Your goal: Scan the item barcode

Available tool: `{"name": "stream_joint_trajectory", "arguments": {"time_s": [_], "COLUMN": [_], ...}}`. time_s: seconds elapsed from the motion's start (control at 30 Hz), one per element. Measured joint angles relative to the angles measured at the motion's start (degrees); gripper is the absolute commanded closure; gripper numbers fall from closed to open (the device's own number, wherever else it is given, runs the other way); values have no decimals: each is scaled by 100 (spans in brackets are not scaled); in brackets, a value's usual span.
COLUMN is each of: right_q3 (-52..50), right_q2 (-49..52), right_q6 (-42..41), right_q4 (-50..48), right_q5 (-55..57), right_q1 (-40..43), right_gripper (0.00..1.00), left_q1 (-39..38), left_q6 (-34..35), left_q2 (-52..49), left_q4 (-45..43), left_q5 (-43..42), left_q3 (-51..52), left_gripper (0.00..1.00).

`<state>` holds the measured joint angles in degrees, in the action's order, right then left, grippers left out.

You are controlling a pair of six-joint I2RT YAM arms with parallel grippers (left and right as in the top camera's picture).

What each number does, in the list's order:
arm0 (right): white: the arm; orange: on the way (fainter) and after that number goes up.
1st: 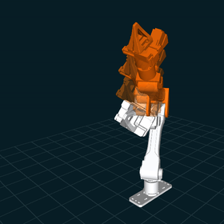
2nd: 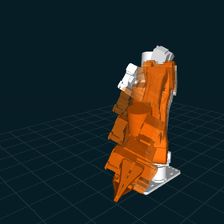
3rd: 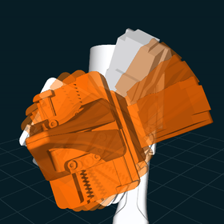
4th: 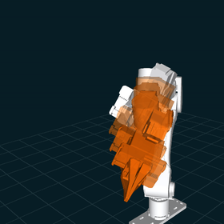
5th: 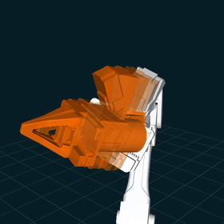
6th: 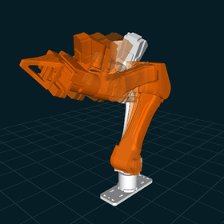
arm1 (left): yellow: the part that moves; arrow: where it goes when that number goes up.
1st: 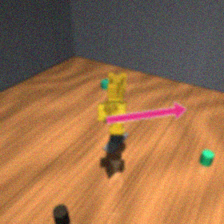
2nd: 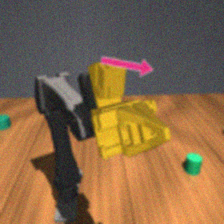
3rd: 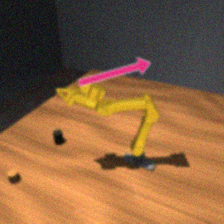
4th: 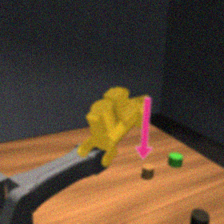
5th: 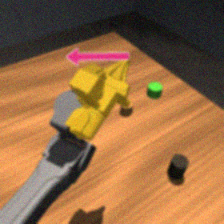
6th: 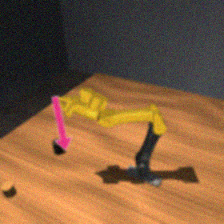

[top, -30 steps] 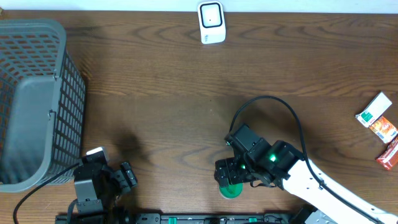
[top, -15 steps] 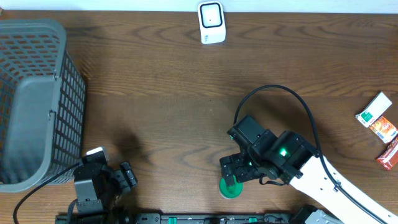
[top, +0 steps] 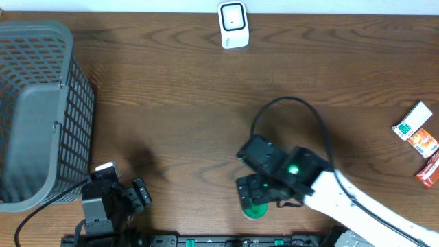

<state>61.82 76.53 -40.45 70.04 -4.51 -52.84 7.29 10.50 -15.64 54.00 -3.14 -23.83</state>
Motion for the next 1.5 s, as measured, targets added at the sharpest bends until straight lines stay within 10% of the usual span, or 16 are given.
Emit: {"name": "stream_joint_trajectory", "arguments": {"time_s": [0.83, 1.07, 1.5], "right_q3": [-719, -1010, -568], "right_q2": [1858, 1860, 1871], "right_q6": [-686, -723, -802], "right_q4": [-1353, -1655, -2186], "right_q5": [262, 282, 280], "right_q1": [-796, -789, -234], "right_gripper": [3, 59, 41], "left_q1": [0, 0, 0], "left_q6": [0, 0, 0], "left_q2": [0, 0, 0], "left_q4": [0, 0, 0], "left_q5": [0, 0, 2], "left_q3": [0, 0, 0], "left_gripper": [14, 14, 14]}}
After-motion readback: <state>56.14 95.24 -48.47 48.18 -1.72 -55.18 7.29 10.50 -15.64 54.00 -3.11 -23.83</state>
